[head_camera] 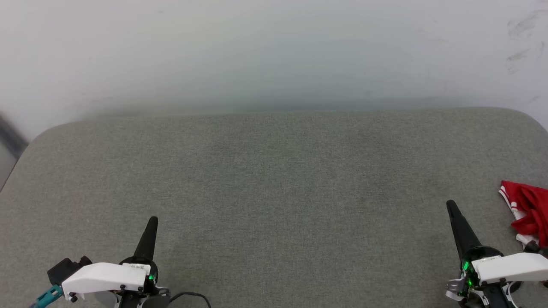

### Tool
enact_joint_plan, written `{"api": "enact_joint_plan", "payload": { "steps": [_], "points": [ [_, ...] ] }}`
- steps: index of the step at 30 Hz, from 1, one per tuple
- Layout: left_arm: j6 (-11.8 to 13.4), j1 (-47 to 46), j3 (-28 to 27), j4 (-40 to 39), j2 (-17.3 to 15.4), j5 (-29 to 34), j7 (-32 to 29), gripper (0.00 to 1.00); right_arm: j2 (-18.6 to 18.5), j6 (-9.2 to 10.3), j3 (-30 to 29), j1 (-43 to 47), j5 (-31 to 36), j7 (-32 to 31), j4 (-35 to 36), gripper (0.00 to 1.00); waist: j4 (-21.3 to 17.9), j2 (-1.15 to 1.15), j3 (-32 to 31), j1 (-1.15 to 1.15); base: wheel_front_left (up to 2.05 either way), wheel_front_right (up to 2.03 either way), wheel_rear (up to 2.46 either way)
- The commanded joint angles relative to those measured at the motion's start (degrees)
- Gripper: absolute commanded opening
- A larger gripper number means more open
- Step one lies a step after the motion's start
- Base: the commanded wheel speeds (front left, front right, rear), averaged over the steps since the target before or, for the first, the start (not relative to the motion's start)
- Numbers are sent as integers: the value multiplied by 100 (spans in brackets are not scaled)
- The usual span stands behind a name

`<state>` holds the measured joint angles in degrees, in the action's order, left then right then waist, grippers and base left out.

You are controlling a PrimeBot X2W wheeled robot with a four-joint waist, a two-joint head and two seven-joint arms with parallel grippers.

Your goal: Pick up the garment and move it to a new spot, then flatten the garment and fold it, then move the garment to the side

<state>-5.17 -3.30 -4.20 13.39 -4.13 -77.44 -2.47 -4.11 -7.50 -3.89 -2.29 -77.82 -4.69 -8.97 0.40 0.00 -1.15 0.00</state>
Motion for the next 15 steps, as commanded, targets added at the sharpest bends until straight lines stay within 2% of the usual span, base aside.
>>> {"api": "enact_joint_plan", "payload": {
  "steps": [1, 15],
  "points": [
    [-55, -128, -36, -17, 10, -105, -46, 0, -22, 1, -14, -118, -120, -20, -10, 0, -1, 0, 3, 0, 0, 0, 0],
    [-141, -220, -126, 21, 59, -709, -207, 0, -7, 1, -57, -259, -757, -35, -229, 0, -16, 0, 54, 0, 0, 0, 0]
  ]
}}
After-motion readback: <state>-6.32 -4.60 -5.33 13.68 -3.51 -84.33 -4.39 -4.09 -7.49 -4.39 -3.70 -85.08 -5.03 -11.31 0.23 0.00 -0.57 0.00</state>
